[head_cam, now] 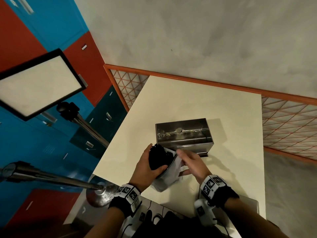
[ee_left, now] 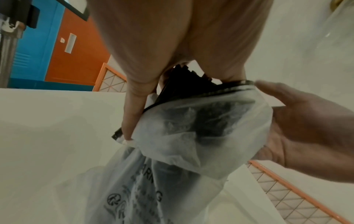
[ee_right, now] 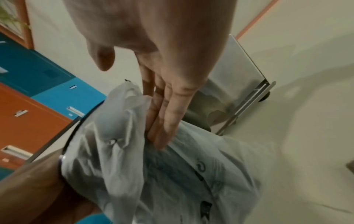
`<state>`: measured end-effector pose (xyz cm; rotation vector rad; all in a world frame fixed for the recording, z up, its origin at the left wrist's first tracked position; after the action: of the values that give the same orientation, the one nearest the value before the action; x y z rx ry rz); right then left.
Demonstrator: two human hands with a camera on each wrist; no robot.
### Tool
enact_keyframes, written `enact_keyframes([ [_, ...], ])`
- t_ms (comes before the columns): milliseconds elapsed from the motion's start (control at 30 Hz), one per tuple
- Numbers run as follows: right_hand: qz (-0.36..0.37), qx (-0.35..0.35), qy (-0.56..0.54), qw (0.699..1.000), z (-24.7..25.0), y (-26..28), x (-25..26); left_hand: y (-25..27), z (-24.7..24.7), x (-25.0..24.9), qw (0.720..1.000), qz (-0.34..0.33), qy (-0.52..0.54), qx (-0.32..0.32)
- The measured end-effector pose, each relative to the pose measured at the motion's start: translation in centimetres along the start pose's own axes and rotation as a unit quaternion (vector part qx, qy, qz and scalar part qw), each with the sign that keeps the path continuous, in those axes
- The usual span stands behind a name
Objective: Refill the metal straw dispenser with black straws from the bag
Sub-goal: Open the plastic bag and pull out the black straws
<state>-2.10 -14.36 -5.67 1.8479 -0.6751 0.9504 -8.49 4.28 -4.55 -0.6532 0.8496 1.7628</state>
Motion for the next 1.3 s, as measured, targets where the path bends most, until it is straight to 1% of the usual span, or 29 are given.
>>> enact_keyframes([
  [67,0.024,0.010,0.034,0.999,-0.6,0.0,0.2,0.1,-0.1,0.0,1.000,-0.009,0.009,0.001],
  [133,0.029,0.013,0.000,0.999,-0.7,-0.1,-0.3,0.2,0.0,0.6,1.000,0.005,0.024,0.008],
  [267,-0.010,-0.018,-0.041,0.999,0.7,-0.8,-2.0,0.4,0.0,1.7,0.999,0.018,0.042,0.026],
  [400,-0.045,-0.010,0.032,0.998,0.3,-1.1,-3.1,0.9,-0.6,2.3,0.997,0.029,0.062,0.037],
  [467,-0.039,-0.001,0.051,0.998,-0.2,-1.2,-2.7,1.2,-0.5,2.6,0.997,0.036,0.061,0.018],
  [567,-0.025,-0.015,0.010,1.000,-0.6,-0.8,-1.3,1.5,-0.1,3.0,0.998,0.037,0.049,-0.019],
  [633,-0.061,-0.020,-0.043,0.997,-0.8,-0.1,-1.2,1.5,-0.2,2.9,0.998,0.029,0.043,-0.019],
  [700,-0.096,0.002,-0.050,0.994,-1.6,0.5,-1.4,1.6,-0.4,2.8,0.999,0.021,0.034,-0.018],
  [733,-0.096,0.009,-0.038,0.995,-2.0,0.7,-1.4,1.6,-0.6,2.6,0.999,0.015,0.029,-0.019],
  [800,-0.071,0.018,-0.024,0.997,-2.6,0.4,-1.6,1.5,-0.9,2.3,1.000,0.005,0.021,-0.019],
  [900,-0.030,0.034,-0.025,0.999,-3.0,0.1,-2.1,1.1,-0.8,2.4,0.999,0.008,0.023,-0.037],
  [967,-0.025,0.030,-0.018,0.999,-2.4,0.0,-2.8,1.1,-0.6,2.4,0.999,0.018,0.036,-0.037],
  [1033,-0.035,-0.001,0.022,0.999,-1.5,-0.4,-3.7,1.2,-0.6,2.5,0.998,0.025,0.043,-0.025],
  [1100,-0.034,-0.004,0.104,0.994,-0.9,-0.9,-4.4,1.4,-0.6,2.8,0.999,0.021,0.037,-0.018],
  [1167,-0.025,0.018,0.205,0.978,-0.2,-1.6,-4.9,1.4,-0.3,3.2,0.999,0.019,0.023,-0.016],
  [1233,-0.020,0.044,0.289,0.956,0.1,-1.7,-4.7,1.4,0.1,3.5,1.000,0.017,0.012,-0.015],
  [1300,-0.012,0.078,0.346,0.935,0.4,-1.5,-4.3,1.4,0.6,3.6,1.000,0.020,0.004,-0.013],
])
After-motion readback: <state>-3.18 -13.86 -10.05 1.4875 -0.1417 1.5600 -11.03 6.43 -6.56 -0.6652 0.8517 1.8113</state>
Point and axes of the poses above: each hand's wrist, its own y-axis away from the middle knuckle, its own z-axis out of the back of the hand, x = y × z, the point moved 7 cm from there along -y, towards the middle knuckle, and after that the axes turned 9 degrees about -y, right-handed, at the moved point
